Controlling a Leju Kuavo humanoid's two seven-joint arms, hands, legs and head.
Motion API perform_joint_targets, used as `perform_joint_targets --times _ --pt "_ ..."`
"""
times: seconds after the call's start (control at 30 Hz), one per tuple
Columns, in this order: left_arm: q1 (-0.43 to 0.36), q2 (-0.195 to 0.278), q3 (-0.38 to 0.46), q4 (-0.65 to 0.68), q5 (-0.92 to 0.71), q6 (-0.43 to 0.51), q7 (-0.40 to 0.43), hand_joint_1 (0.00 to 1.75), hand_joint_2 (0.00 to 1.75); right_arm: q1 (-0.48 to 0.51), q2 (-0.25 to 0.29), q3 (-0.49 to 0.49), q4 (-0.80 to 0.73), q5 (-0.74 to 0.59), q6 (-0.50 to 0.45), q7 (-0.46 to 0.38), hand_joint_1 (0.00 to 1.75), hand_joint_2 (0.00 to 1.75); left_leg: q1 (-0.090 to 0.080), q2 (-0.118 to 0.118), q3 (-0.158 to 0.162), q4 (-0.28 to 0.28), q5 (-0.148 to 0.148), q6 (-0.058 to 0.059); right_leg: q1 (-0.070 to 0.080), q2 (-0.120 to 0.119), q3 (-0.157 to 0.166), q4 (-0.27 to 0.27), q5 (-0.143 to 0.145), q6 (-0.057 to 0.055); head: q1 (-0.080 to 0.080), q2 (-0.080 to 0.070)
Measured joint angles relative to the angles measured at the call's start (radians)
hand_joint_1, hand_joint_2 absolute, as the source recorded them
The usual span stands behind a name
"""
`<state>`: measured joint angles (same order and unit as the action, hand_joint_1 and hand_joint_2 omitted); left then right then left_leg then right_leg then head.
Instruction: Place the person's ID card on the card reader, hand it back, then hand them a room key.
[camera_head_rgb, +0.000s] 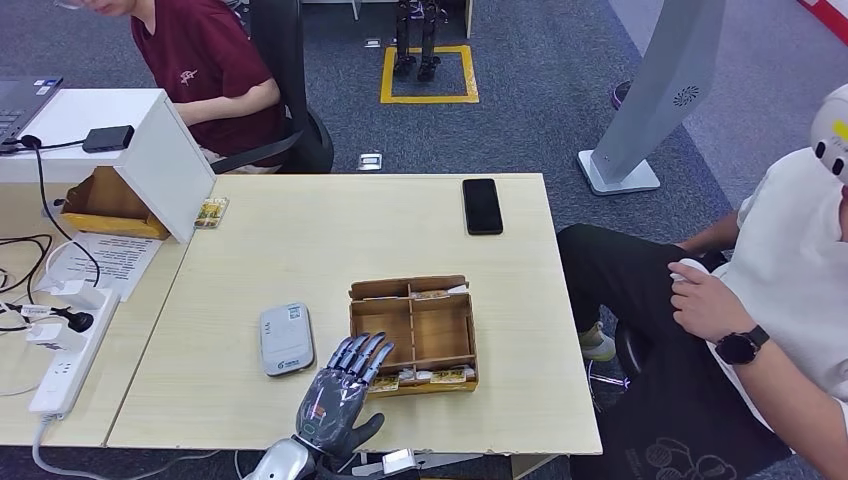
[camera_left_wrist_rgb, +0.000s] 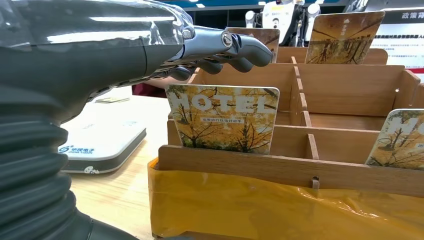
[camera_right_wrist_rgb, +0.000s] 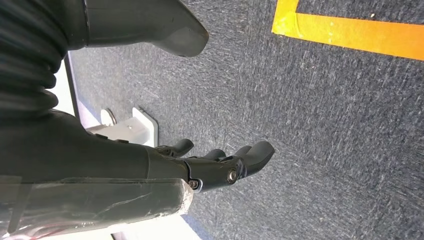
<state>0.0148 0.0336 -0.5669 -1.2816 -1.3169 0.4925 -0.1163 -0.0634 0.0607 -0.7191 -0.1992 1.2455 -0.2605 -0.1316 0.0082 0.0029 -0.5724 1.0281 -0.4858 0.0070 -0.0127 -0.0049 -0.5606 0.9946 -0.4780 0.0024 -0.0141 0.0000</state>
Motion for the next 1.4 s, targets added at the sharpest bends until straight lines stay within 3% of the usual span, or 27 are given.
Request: perform_joint_targets --times 1.4 --pt "0.000 0.000 0.000 0.002 0.000 0.000 0.000 0.00 1.75 0.000 0.000 0.000 0.000 0.000 0.000 0.000 0.00 1.75 0.000 0.000 0.000 0.000 0.000 0.000 0.000 0.000 0.000 0.000 0.000 0.000 0.000 0.000"
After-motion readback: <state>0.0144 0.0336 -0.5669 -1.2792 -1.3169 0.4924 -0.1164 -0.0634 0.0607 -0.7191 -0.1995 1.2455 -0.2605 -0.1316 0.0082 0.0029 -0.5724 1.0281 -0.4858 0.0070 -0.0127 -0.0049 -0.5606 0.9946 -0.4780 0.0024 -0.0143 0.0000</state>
